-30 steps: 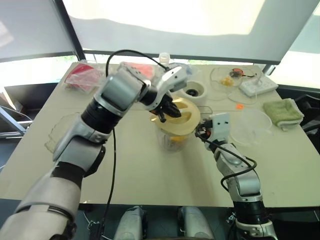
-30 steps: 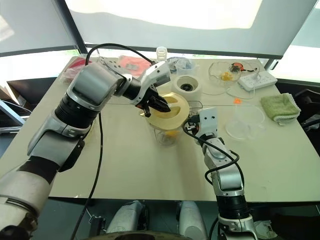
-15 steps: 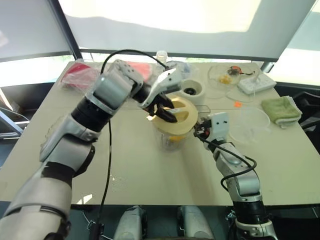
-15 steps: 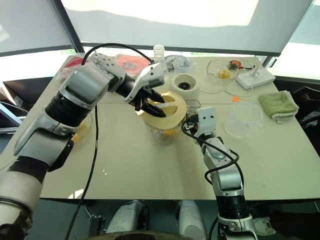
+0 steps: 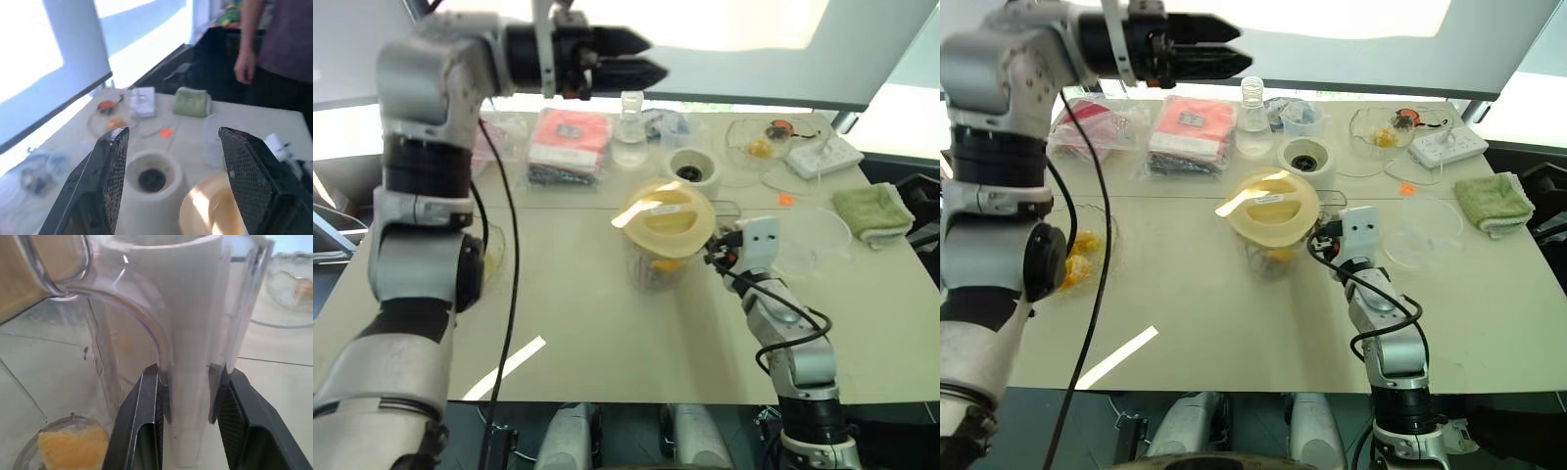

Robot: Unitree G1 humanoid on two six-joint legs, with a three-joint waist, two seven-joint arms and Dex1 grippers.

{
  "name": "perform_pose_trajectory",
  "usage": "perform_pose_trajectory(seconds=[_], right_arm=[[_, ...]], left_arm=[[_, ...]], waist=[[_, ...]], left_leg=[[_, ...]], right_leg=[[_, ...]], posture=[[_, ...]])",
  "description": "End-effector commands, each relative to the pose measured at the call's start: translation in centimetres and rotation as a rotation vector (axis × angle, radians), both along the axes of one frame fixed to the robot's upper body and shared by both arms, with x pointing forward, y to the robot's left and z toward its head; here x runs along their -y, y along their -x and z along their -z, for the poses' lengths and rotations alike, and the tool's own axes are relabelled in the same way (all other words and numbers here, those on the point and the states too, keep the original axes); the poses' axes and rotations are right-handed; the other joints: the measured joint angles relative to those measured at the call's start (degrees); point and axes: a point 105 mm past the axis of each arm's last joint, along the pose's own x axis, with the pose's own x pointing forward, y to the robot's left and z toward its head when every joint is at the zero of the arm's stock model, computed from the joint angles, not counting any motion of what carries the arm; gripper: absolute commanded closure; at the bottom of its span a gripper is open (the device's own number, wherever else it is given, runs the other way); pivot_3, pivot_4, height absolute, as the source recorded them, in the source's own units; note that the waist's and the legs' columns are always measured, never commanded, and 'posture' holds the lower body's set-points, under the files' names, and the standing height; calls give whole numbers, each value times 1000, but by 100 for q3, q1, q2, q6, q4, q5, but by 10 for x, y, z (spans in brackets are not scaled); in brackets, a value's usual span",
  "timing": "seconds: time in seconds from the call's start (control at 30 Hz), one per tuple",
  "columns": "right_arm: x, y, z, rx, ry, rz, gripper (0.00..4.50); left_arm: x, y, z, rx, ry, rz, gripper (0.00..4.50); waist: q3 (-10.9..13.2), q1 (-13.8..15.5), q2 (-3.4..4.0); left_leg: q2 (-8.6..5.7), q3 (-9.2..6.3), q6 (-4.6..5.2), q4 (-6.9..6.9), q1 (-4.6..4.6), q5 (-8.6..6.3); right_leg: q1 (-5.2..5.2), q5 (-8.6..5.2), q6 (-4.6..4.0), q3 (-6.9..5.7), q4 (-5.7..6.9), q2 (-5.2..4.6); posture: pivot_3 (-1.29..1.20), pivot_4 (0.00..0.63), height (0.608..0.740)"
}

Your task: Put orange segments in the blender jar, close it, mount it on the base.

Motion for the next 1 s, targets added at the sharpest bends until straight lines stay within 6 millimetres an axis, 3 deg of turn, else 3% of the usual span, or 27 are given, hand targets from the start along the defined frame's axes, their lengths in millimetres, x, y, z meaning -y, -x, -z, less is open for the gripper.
perform_pose_trajectory(seconds=[0.03,0.1,0.2,0.27,0.33,0.43,0.57,0.77,1.0], right_arm=[[-1,17,-90,237,-33,-37,3547],[-1,24,-112,257,-24,-66,3547],[7,30,-170,309,-28,-113,3547],[23,27,-209,334,-40,-76,3547],[35,20,-233,336,-53,-41,3547],[41,7,-252,320,-68,-21,3547],[47,-16,-255,287,-99,10,3547],[51,-56,-228,225,-105,23,3547],[40,-80,-203,164,-89,-11,3547]], left_arm=[[-26,11,12,-12,81,-66,1484],[-33,23,23,-80,152,-35,1484],[-51,36,60,-124,88,-109,1484],[-59,49,82,-165,19,-110,1484],[-59,56,96,-177,-29,-106,1484],[-58,62,111,-175,-84,-107,1484],[-57,65,115,-167,-84,-126,1484],[-49,70,115,-163,-43,-142,1484],[-45,72,124,-175,-26,-166,1484]], waist=[[14,-26,1],[29,-56,6],[45,-30,-2],[53,-22,8],[55,25,6],[51,76,-6],[53,-5,-6],[55,-18,-4],[60,-35,4]], left_leg=[[8,1,-3,0,0,2],[18,9,-8,0,-4,5],[29,4,-19,0,-9,10],[33,6,-24,-4,-9,13],[36,9,-27,-8,-9,15],[32,4,-28,-10,-8,16],[21,14,-28,-6,-5,16],[19,16,-28,-9,-6,16],[25,16,-29,-15,-6,17]], right_leg=[[-1,0,0,1,3,-1],[-13,6,3,8,5,1],[-29,9,-3,1,21,12],[-36,14,-12,1,29,17],[-44,17,-19,0,32,19],[-13,9,-49,-25,2,25],[-5,14,-51,-3,-17,21],[-10,27,-28,-2,-11,26],[-18,27,-27,-4,-8,31]], posture=[[0,150,740],[0,150,740],[0,150,740],[0,150,740],[0,150,740],[0,150,740],[0,150,740],[0,150,740],[0,150,740]])
